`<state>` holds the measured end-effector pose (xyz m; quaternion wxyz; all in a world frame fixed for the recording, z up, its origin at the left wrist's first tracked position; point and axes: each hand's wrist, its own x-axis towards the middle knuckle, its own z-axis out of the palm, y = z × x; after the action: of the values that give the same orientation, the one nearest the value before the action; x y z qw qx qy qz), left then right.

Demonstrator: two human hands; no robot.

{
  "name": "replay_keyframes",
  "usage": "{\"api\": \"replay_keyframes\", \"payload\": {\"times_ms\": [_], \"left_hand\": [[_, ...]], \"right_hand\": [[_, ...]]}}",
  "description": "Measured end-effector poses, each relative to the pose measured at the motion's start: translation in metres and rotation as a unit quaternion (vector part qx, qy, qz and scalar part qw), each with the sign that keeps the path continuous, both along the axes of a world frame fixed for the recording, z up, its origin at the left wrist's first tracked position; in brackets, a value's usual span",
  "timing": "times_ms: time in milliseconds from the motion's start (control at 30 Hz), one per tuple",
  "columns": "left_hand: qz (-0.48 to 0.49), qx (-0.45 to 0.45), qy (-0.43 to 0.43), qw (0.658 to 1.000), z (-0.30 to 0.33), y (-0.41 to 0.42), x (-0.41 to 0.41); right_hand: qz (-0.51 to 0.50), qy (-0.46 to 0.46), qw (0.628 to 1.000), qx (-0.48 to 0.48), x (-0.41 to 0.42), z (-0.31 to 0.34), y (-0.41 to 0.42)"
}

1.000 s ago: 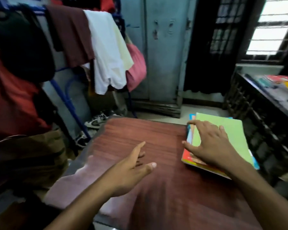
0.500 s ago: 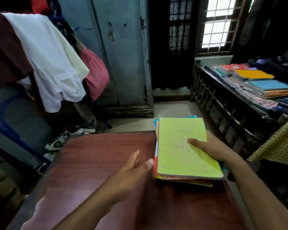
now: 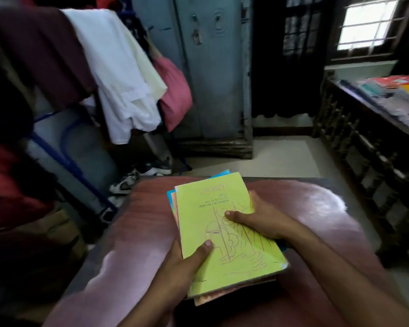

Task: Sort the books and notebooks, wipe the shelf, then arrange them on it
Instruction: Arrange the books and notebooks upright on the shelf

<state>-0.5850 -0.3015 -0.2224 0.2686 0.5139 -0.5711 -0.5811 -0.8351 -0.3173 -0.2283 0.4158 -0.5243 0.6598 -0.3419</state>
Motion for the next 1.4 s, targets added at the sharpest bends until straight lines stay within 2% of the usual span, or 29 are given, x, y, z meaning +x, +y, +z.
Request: {"api": "replay_keyframes", "payload": {"times_ms": [200, 333, 400, 500, 667, 767, 867, 1067, 1200, 1333, 1400], "left_hand": [[0.134, -0.082, -0.157, 0.975, -0.005, 0.019, 0.068], [0.137, -0.132, -0.242, 0.951, 0.009, 0.029, 0.082], [0.146, -0.118, -0.180, 0.966, 0.014, 0.029, 0.086], [0.151, -0.093, -0.155, 0.972, 0.013, 0.027, 0.088], [0.189, -0.064, -0.070, 0.977, 0.017, 0.028, 0.086], [0.218, -0.064, -0.027, 0.974, 0.022, 0.029, 0.086], [0.266, -0.064, 0.033, 0.961, 0.030, 0.032, 0.098], [0.354, -0.095, 0.060, 0.929, 0.052, 0.058, 0.183], [0.445, -0.117, 0.088, 0.884, 0.055, 0.103, 0.261], [0.562, -0.138, 0.100, 0.809, 0.041, 0.161, 0.342], [0.623, -0.146, 0.118, 0.760, 0.024, 0.191, 0.382]], "right_hand": [[0.091, 0.021, 0.995, -0.020, 0.083, 0.017, -0.018], [0.065, 0.125, 0.989, -0.046, 0.106, 0.019, -0.026], [0.050, 0.149, 0.986, -0.054, 0.113, 0.020, -0.025], [0.041, 0.182, 0.979, -0.084, 0.118, 0.027, -0.018], [0.003, 0.074, 0.993, -0.092, 0.123, 0.041, -0.008], [0.013, 0.048, 0.993, -0.111, 0.130, 0.058, -0.004], [0.043, 0.007, 0.990, -0.133, 0.147, 0.073, -0.005], [0.140, -0.099, 0.979, -0.109, 0.230, 0.090, -0.007], [0.258, -0.110, 0.958, -0.060, 0.331, 0.084, -0.003], [0.400, -0.065, 0.912, -0.066, 0.439, 0.087, 0.023], [0.466, -0.040, 0.881, -0.074, 0.493, 0.085, 0.040]]}}
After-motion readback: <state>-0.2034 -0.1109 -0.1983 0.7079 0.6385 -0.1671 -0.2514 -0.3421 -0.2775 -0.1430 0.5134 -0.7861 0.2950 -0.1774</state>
